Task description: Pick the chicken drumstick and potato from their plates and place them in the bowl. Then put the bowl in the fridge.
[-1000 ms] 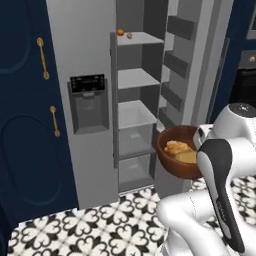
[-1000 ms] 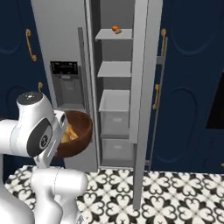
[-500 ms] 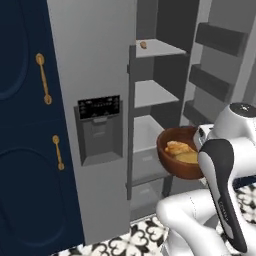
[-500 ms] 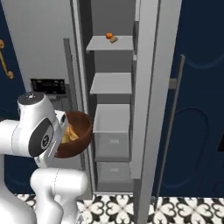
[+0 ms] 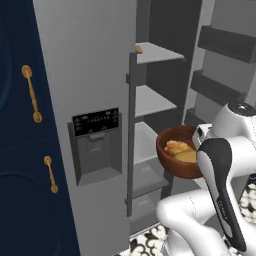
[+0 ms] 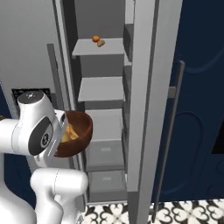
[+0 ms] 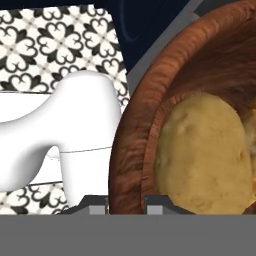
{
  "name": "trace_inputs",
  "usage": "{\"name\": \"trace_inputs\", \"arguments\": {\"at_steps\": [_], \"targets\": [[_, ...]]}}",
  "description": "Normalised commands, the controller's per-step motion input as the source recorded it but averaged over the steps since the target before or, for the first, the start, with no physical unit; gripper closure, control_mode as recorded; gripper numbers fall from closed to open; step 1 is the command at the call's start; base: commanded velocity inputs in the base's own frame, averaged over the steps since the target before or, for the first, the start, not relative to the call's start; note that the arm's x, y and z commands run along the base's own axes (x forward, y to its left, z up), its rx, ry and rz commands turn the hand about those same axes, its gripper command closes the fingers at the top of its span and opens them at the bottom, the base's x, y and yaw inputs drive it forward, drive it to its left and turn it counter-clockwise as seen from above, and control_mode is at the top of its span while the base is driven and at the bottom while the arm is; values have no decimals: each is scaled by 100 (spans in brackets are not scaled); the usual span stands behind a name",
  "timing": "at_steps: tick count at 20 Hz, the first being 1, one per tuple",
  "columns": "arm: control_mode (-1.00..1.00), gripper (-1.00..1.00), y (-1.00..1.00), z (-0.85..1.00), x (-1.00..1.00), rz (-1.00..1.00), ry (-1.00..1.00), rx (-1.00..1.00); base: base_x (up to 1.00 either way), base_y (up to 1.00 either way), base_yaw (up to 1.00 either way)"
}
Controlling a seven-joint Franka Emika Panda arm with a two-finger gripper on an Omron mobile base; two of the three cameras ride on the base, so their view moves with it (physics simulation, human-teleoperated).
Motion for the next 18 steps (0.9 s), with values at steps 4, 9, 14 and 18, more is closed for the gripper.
{"name": "trace_inputs", "arguments": {"at_steps": [4,9,14,18], "targets": [[100,100,0,0,0,0,0,0,34,-5,-6],[100,100,0,0,0,0,0,0,18,-36,1],[100,100,0,0,0,0,0,0,30,-35,1],[100,100,0,0,0,0,0,0,55,0,3]]}}
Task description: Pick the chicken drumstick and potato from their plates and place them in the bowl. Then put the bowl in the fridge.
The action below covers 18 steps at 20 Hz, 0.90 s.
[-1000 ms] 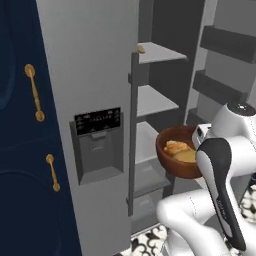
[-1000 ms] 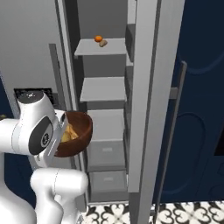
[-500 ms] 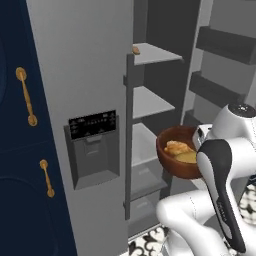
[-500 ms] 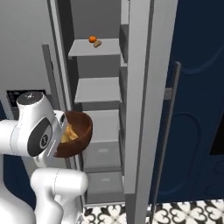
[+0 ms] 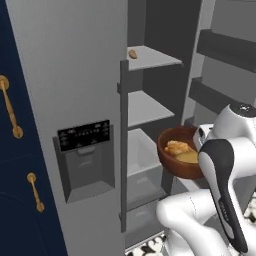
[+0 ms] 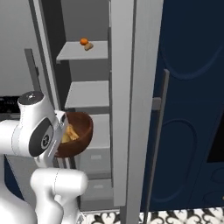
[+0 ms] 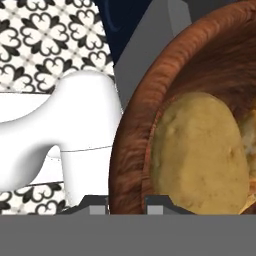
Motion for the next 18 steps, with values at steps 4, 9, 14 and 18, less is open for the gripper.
{"name": "trace_inputs", "arguments": {"at_steps": [4,9,14,18], "targets": [[100,100,0,0,0,0,0,0,52,-8,4],[100,100,0,0,0,0,0,0,0,-12,0],[-100,100,-10,0,20,0,-11,0,0,-2,0],[-100,100,-6,0,92,4,-14,0,0,0,0]]}}
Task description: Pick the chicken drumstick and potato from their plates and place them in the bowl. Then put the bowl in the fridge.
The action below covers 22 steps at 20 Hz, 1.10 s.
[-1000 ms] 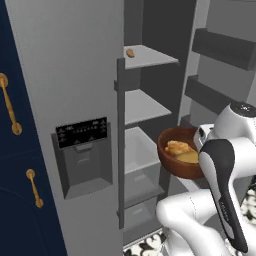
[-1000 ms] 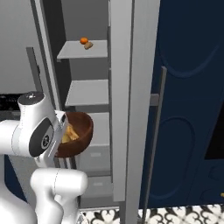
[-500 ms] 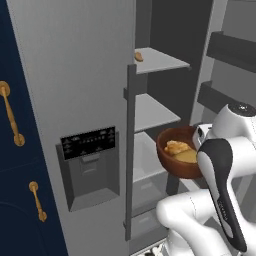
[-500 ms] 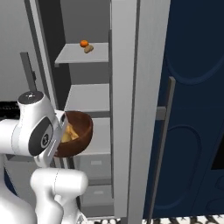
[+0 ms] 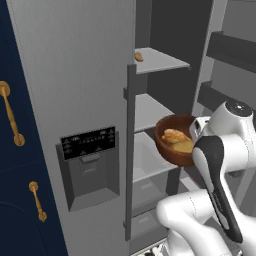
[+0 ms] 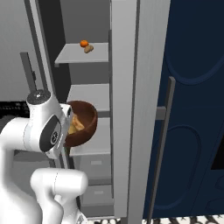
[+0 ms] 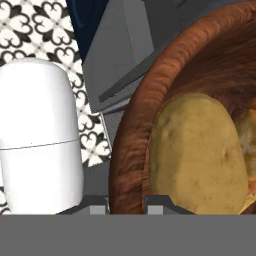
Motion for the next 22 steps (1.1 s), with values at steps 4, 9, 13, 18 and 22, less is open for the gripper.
{"name": "trace_inputs", "arguments": {"at_steps": [4,9,13,18,22], "targets": [[-100,100,-10,0,100,7,-6,0,0,0,0],[-100,100,0,0,99,3,0,0,0,0,0],[-100,100,0,0,100,1,1,0,0,0,0],[-100,100,0,4,94,6,0,2,0,0,0],[-100,100,1,15,69,4,6,6,0,0,0]]}}
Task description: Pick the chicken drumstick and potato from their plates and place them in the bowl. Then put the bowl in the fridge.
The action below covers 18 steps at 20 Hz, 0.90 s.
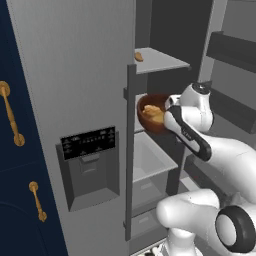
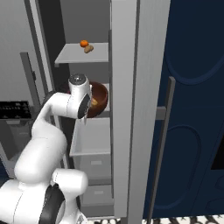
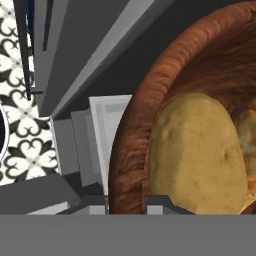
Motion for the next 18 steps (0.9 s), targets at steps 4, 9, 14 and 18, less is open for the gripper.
{"name": "trace_inputs", "arguments": {"at_steps": [4,9,14,18], "targets": [[-100,100,2,0,46,4,10,1,0,0,0],[-100,100,5,-8,39,5,6,0,0,0,0],[-100,100,0,-35,24,5,5,0,0,0,0],[-100,100,2,-25,47,3,0,0,0,0,0]]}}
